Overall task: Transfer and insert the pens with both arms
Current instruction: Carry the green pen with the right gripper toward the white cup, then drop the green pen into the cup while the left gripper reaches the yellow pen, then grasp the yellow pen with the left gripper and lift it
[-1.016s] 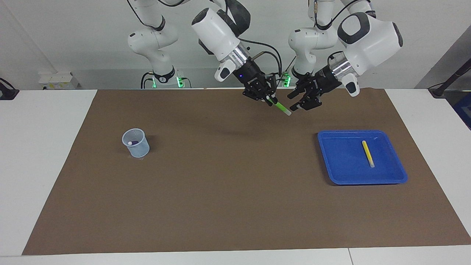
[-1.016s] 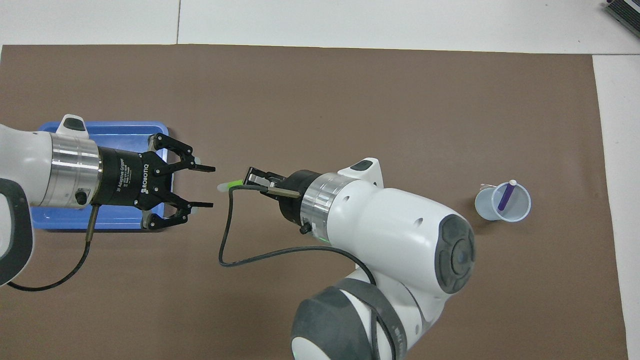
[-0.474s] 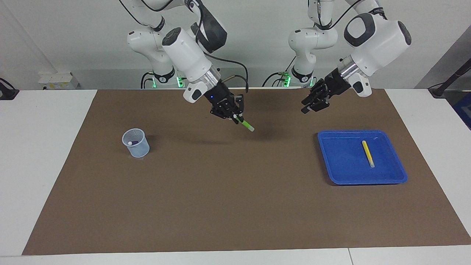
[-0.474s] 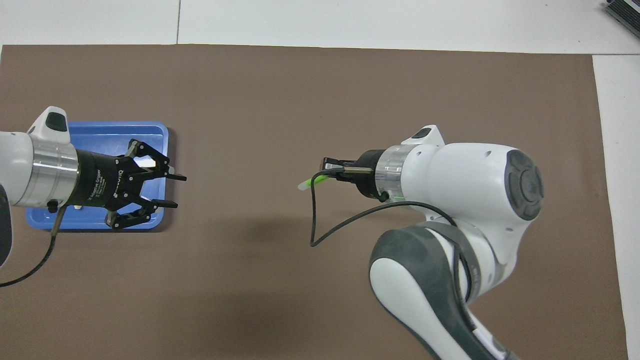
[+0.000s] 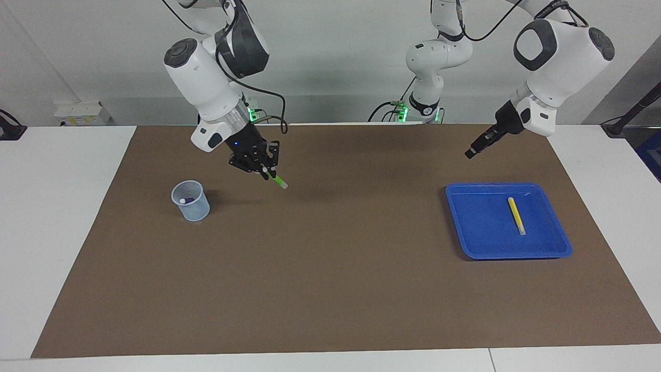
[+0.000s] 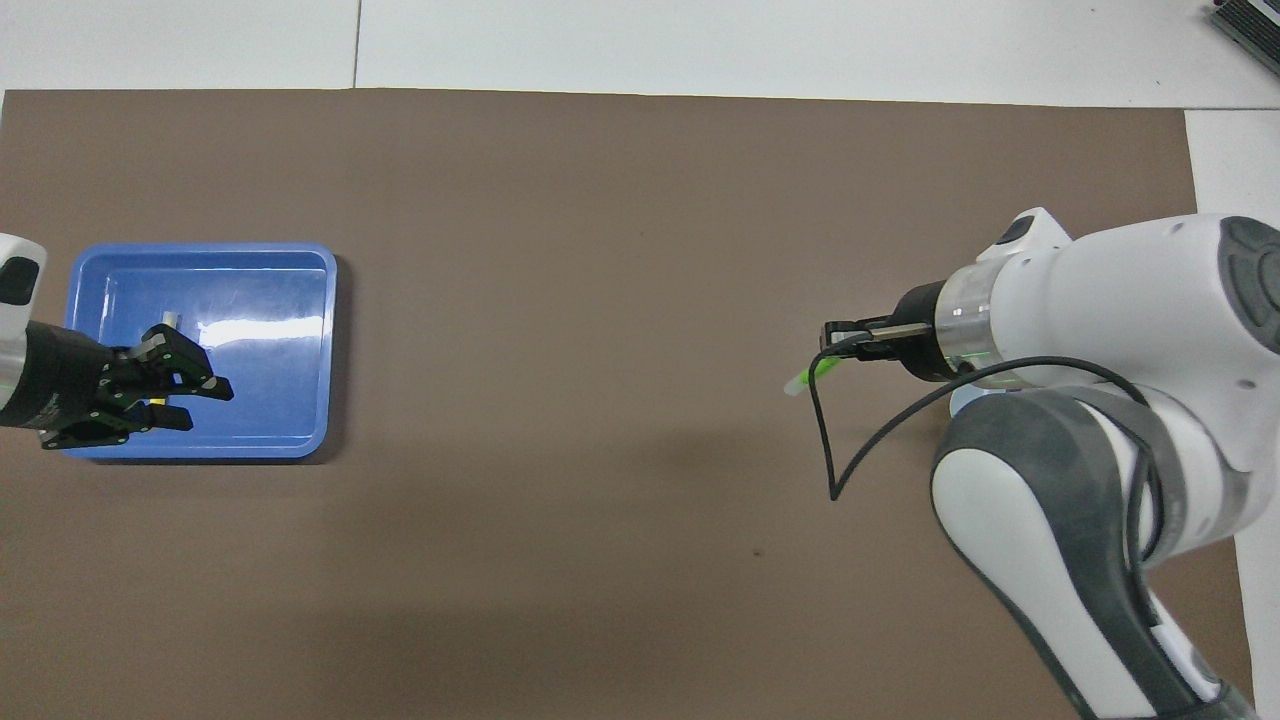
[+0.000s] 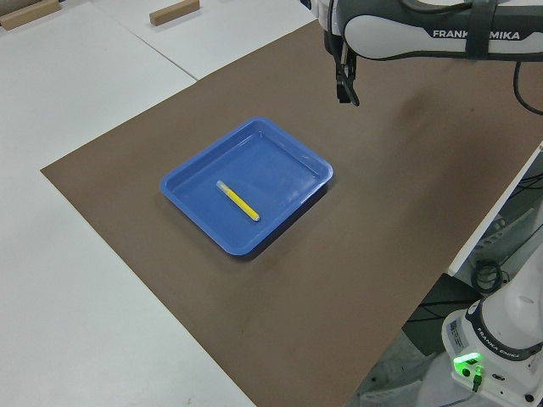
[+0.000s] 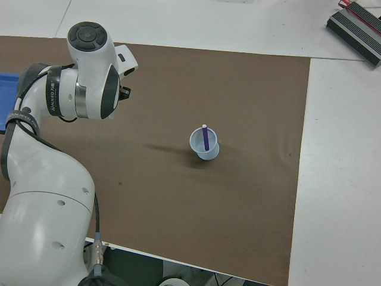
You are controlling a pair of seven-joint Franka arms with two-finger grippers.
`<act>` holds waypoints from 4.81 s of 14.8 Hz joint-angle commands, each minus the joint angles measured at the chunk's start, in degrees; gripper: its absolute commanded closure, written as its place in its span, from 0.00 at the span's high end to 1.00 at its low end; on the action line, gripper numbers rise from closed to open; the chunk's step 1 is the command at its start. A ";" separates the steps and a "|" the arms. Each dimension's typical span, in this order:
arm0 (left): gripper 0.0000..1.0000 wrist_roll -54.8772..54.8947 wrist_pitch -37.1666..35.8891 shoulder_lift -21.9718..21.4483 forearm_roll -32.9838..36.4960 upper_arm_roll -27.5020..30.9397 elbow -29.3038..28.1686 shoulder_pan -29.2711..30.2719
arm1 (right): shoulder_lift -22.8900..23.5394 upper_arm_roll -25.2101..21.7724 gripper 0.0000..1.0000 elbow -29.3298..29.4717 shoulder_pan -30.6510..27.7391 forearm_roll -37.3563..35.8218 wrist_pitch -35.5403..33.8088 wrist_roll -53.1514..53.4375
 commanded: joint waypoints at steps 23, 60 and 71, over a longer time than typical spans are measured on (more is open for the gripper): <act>0.50 37.50 29.62 16.92 17.76 -0.37 -2.07 8.19 | -3.06 0.87 0.07 -12.75 -16.83 -13.85 8.62 -30.81; 0.00 14.86 16.65 22.04 17.43 -0.98 6.36 5.64 | -0.77 1.14 0.66 -5.02 -2.42 15.32 16.17 1.53; 0.00 -31.54 4.15 8.33 -5.06 -2.22 6.28 -0.51 | -0.68 1.14 0.96 -5.46 0.66 17.35 20.66 5.23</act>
